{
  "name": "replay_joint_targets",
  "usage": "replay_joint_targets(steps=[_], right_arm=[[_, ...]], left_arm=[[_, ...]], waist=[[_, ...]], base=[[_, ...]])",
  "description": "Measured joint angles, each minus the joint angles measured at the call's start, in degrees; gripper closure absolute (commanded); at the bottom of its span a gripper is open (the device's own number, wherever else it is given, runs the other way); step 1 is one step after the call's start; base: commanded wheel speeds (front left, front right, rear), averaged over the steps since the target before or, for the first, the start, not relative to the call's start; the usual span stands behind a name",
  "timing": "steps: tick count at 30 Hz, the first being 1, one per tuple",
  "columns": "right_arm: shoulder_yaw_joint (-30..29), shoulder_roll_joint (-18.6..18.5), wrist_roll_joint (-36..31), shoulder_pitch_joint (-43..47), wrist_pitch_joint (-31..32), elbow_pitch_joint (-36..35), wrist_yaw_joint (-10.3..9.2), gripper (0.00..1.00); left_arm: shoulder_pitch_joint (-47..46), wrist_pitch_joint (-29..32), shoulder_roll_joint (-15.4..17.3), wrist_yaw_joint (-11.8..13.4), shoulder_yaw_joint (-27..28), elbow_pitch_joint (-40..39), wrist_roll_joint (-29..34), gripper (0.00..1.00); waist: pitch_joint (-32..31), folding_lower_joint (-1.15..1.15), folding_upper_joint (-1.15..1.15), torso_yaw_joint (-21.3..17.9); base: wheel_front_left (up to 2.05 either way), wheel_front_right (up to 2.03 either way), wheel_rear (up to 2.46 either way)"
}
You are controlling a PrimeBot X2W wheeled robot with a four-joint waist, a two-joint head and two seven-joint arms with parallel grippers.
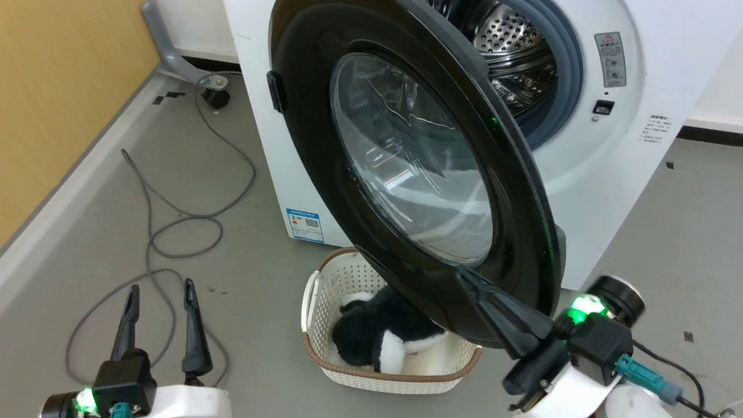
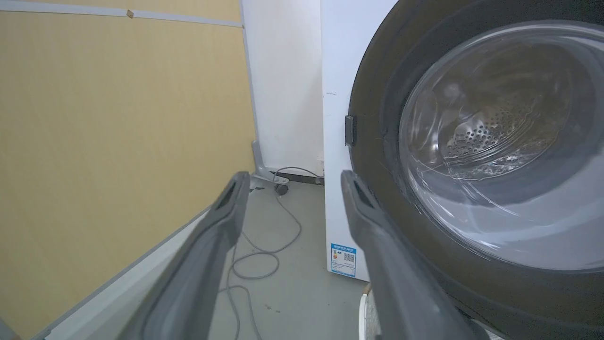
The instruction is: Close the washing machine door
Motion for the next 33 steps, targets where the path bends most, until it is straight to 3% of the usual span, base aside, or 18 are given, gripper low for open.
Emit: replay_joint_targets(steps=[5,14,17,19,33], right_arm=[[-5.15,0.04,-0.42,0.97,0.00,5.90,0.00,1.00],[-15.34,1.10,-0.81,-0.08,0.00,10.07,0.14,1.00],[-19.41,1.58,0.58,-1.63,0.00,11.59,0.14,1.00],[-22.53,3.36,5.58,-3.10,0.00,12.70,0.12,1.00],[-25.51,-2.56,4.54,-23.63,0.00,27.07,0.10,1.00]], left_arm=[[-0.51,-0.01,-1.72,-1.80,0.93,0.13,1.78,0.00],[-3.26,0.00,-4.24,-4.23,1.15,0.02,3.63,0.00],[-4.35,0.00,-4.98,-4.75,1.03,-0.23,4.08,0.00],[-5.27,0.00,-5.36,-5.08,0.92,-0.56,4.46,0.00],[-12.25,-0.01,-7.28,-6.24,0.53,-0.74,5.12,0.00]], waist=[[1.01,0.00,0.00,-0.91],[4.11,0.00,0.00,-1.54],[5.70,0.00,0.00,-1.57],[6.94,0.00,0.00,-1.60],[17.42,0.01,0.00,-0.83]], base=[[0.00,0.00,0.00],[0.00,0.00,0.00],[0.00,0.00,0.00],[0.00,0.00,0.00],[0.00,0.00,0.00]])
